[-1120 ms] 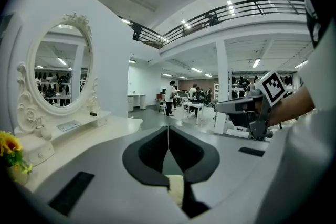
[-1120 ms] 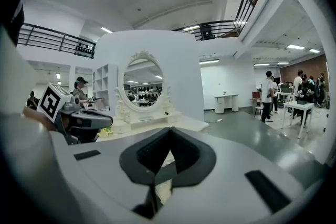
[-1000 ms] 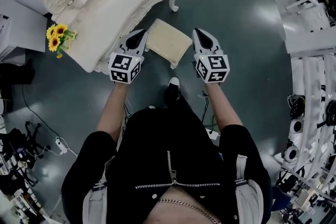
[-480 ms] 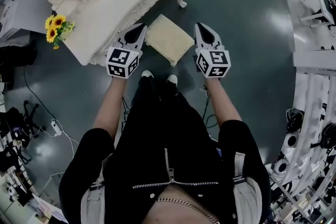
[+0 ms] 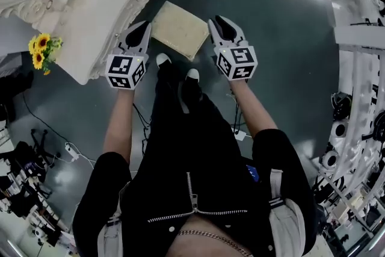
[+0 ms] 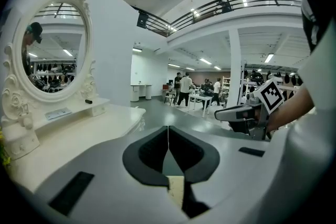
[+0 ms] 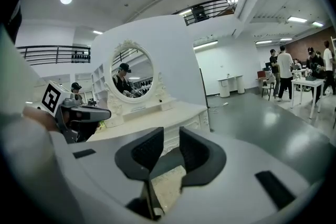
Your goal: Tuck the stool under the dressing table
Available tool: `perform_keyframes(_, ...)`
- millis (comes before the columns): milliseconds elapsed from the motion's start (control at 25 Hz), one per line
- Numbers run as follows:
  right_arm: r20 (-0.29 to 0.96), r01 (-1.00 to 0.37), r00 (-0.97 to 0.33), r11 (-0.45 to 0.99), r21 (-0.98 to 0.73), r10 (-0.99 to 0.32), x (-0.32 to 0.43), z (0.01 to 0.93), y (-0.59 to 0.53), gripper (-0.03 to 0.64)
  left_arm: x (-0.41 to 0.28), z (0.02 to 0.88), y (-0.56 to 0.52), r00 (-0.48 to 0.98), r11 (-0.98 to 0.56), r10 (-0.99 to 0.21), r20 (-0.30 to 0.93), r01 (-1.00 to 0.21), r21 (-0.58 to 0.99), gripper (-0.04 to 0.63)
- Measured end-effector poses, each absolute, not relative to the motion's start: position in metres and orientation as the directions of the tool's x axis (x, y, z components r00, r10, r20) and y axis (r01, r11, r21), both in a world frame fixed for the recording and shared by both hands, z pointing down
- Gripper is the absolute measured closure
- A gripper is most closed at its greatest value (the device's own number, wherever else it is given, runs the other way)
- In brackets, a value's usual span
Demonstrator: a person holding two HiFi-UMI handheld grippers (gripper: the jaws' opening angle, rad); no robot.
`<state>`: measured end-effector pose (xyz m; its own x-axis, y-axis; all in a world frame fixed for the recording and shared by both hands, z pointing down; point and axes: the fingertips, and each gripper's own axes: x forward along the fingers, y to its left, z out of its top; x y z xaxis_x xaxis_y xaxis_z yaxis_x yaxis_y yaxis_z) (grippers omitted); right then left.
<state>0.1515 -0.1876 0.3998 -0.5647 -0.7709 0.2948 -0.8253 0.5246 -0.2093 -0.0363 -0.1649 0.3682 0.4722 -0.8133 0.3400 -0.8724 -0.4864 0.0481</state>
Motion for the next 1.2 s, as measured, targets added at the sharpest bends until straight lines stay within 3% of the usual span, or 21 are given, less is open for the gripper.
perform_keyframes(160, 0.343, -0.826, -0.563, 0.511, -0.237, -0.752, 0.156, 0.428, -0.186, 0.425, -0.028, 0.389, -0.17, 0.491, -0.502, -0.789, 0.368, -0.862, 0.073, 0.572)
perform_keyframes(360, 0.424, -0.838, -0.545, 0.462, -0.289, -0.723, 0.159, 0.479, -0.187, 0.342, -0.032, 0.413, -0.184, 0.5, -0.506, -0.771, 0.394, -0.857, 0.098, 0.572)
perform_keyframes(1040, 0.714, -0.868, -0.472, 0.133, -0.478, -0.517, 0.156, 0.742, -0.185, 0.255, -0.037, 0.556, -0.23, 0.544, -0.526, -0.672, 0.503, -0.828, 0.193, 0.572)
perform_keyframes(1200, 0.776, -0.848, -0.453, -0.054, -0.526, -0.439, 0.158, 0.814, -0.176, 0.229, -0.032, 0.598, -0.238, 0.56, -0.532, -0.642, 0.524, -0.817, 0.221, 0.572)
